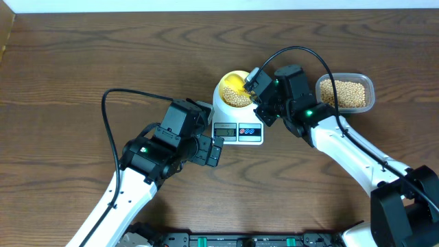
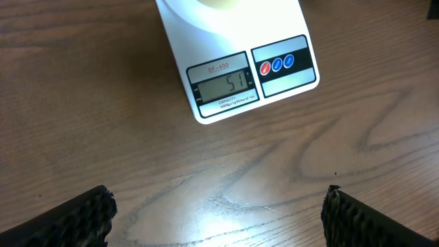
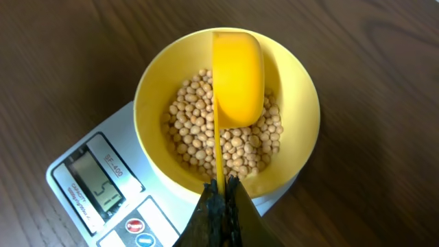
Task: Scoop item into bowl and weigh 50g on scale
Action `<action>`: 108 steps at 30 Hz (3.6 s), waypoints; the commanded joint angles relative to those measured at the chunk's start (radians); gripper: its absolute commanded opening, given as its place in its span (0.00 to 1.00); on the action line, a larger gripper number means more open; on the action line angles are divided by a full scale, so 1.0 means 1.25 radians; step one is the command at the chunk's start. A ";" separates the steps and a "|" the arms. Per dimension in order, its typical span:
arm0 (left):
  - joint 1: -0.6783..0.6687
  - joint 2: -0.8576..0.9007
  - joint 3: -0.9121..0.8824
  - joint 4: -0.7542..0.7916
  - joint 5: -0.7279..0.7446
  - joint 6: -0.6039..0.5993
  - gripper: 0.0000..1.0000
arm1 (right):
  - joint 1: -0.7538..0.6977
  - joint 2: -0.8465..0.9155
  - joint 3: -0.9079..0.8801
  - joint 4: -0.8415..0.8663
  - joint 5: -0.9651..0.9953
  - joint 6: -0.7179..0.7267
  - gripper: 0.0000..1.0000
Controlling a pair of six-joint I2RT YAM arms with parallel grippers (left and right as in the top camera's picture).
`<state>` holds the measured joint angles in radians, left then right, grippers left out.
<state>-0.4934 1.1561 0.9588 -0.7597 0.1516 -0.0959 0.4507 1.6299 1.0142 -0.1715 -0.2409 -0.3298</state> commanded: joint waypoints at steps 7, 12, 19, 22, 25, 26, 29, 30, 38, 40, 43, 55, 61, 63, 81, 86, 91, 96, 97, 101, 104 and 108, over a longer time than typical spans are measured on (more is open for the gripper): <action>0.004 0.000 0.001 -0.002 -0.002 0.013 0.98 | 0.007 0.012 0.003 -0.032 0.007 -0.015 0.01; 0.004 0.000 0.001 -0.002 -0.002 0.013 0.98 | 0.007 0.012 0.003 -0.045 -0.038 -0.015 0.01; 0.004 0.000 0.001 -0.002 -0.002 0.014 0.98 | 0.006 0.012 0.003 -0.045 -0.040 -0.011 0.01; 0.004 0.000 0.001 -0.002 -0.002 0.013 0.98 | 0.002 0.012 0.003 -0.042 -0.041 0.039 0.01; 0.004 0.000 0.001 -0.002 -0.002 0.013 0.98 | -0.009 0.012 0.003 -0.040 -0.062 0.061 0.01; 0.004 0.000 0.001 -0.002 -0.002 0.013 0.98 | -0.012 0.012 0.003 -0.040 -0.075 0.061 0.01; 0.004 0.000 0.001 -0.002 -0.002 0.013 0.98 | -0.032 0.012 0.003 -0.039 -0.121 0.088 0.01; 0.004 0.000 0.001 -0.002 -0.002 0.014 0.98 | -0.036 0.012 0.003 -0.039 -0.128 0.094 0.01; 0.004 0.000 0.001 -0.002 -0.002 0.013 0.98 | -0.073 0.011 0.003 -0.027 -0.185 0.159 0.01; 0.004 0.000 0.001 -0.002 -0.002 0.013 0.98 | -0.080 0.011 0.003 -0.021 -0.204 0.162 0.01; 0.004 0.000 0.001 -0.002 -0.002 0.013 0.98 | -0.089 0.011 0.003 -0.018 -0.234 0.162 0.01; 0.004 0.000 0.001 -0.002 -0.002 0.013 0.98 | -0.095 0.010 0.003 -0.016 -0.255 0.187 0.01; 0.004 0.000 0.001 -0.002 -0.002 0.013 0.98 | -0.095 0.009 0.003 -0.016 -0.256 0.213 0.01; 0.004 0.000 0.001 -0.002 -0.002 0.013 0.98 | -0.102 0.005 0.003 -0.015 -0.255 0.239 0.01; 0.004 0.000 0.001 -0.002 -0.002 0.013 0.98 | -0.151 -0.044 0.003 -0.007 -0.303 0.280 0.01; 0.004 0.000 0.001 -0.002 -0.002 0.014 0.98 | -0.150 -0.044 0.003 -0.007 -0.276 0.257 0.01; 0.004 0.000 0.001 -0.002 -0.002 0.013 0.98 | -0.134 -0.042 0.003 -0.010 -0.151 0.257 0.01; 0.004 0.000 0.001 -0.002 -0.002 0.013 0.98 | -0.103 -0.039 0.003 -0.009 -0.135 0.209 0.01; 0.004 0.000 0.001 -0.002 -0.002 0.013 0.98 | -0.096 -0.038 0.003 -0.009 -0.135 0.205 0.01; 0.004 0.000 0.001 -0.002 -0.002 0.014 0.98 | -0.072 -0.030 0.003 -0.008 -0.134 0.202 0.01; 0.004 0.000 0.001 -0.002 -0.002 0.013 0.98 | -0.064 -0.027 0.003 -0.004 -0.120 0.202 0.01; 0.004 0.000 0.001 -0.002 -0.002 0.014 0.98 | -0.055 -0.022 0.003 -0.003 -0.069 0.193 0.01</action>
<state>-0.4934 1.1561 0.9588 -0.7593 0.1516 -0.0959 0.3714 1.5959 1.0142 -0.1810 -0.3843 -0.0605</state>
